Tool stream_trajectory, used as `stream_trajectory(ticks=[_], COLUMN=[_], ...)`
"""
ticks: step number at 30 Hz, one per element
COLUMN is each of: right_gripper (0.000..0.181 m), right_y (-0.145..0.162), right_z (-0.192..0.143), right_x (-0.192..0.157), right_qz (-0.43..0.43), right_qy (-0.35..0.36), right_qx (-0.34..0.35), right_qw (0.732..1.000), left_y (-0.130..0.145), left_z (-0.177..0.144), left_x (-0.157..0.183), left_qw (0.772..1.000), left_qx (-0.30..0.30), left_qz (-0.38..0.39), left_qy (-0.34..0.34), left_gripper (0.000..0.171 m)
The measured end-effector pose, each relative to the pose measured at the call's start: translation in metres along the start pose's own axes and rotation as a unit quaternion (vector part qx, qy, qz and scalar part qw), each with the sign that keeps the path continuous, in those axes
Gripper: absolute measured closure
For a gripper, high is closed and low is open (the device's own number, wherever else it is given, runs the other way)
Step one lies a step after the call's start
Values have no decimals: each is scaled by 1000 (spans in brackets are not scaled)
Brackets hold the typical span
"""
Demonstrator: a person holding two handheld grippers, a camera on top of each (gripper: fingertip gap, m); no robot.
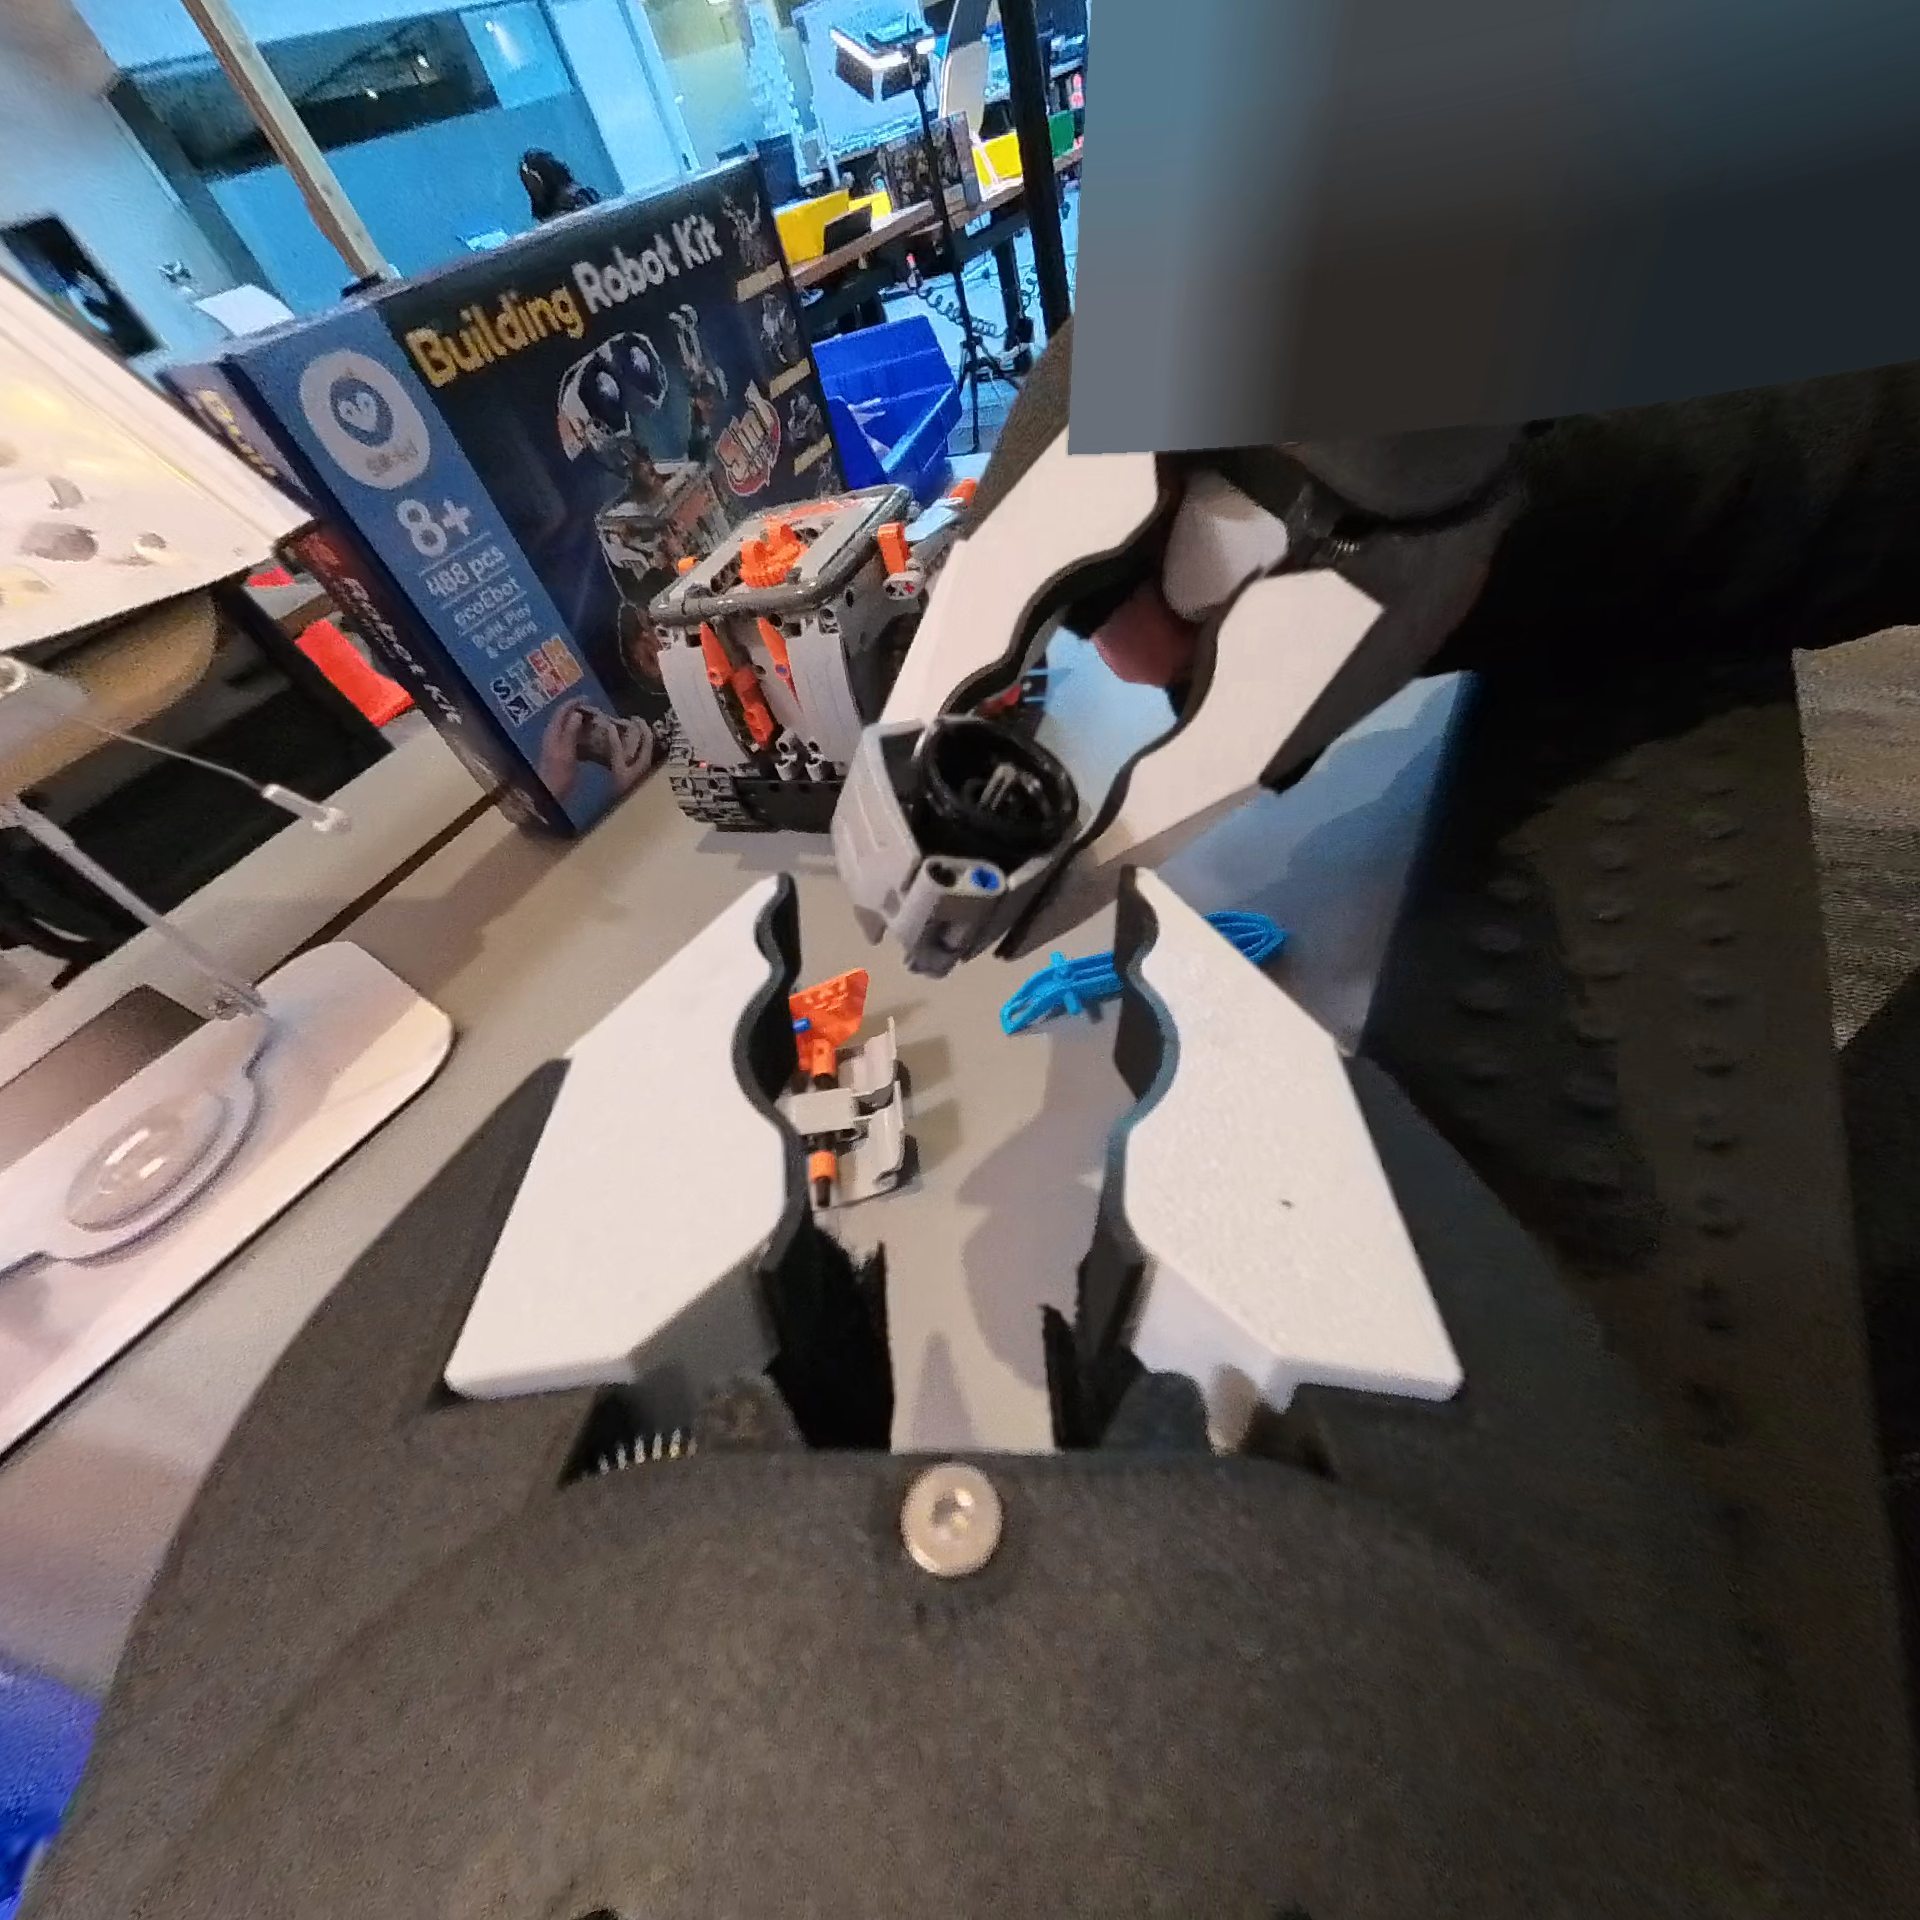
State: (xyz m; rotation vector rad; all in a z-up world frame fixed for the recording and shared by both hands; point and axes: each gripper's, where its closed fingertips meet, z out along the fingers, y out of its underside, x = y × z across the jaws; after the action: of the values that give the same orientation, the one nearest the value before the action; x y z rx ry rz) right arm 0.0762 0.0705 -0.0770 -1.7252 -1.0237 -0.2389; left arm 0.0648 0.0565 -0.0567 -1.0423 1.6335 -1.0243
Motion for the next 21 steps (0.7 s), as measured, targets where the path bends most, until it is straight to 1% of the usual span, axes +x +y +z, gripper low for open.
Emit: stream_trajectory(ticks=[2,5,7,10,13,15,19,21], right_gripper=[144,144,144,144,144,144,143,143], right_y=[1,1,0,-1,3,4,-1,-5], right_z=[1,0,0,-1,0,0,-2,-4], right_x=[1,5,5,6,9,10,11,9], right_qz=[-37,-83,-108,-130,-136,-138,-129,-118], right_qy=[23,58,74,95,111,120,117,101], right_qx=[-14,-28,-40,-56,-76,-86,-68,-46], right_qw=[999,994,991,985,982,979,982,987], left_y=[1,-4,-4,1,5,5,0,-2], left_z=[5,7,8,11,15,15,14,13], left_x=[1,1,2,0,-1,-3,-2,0], left_qw=[1000,1000,999,999,997,995,996,998], left_qx=[-11,-6,-9,-27,-52,-58,-43,-31], left_qz=[-11,-27,-40,-33,3,12,19,0], left_qy=[-5,-7,-4,-25,-63,-78,-81,-59], left_gripper=[113,124,122,120,121,122,122,122])
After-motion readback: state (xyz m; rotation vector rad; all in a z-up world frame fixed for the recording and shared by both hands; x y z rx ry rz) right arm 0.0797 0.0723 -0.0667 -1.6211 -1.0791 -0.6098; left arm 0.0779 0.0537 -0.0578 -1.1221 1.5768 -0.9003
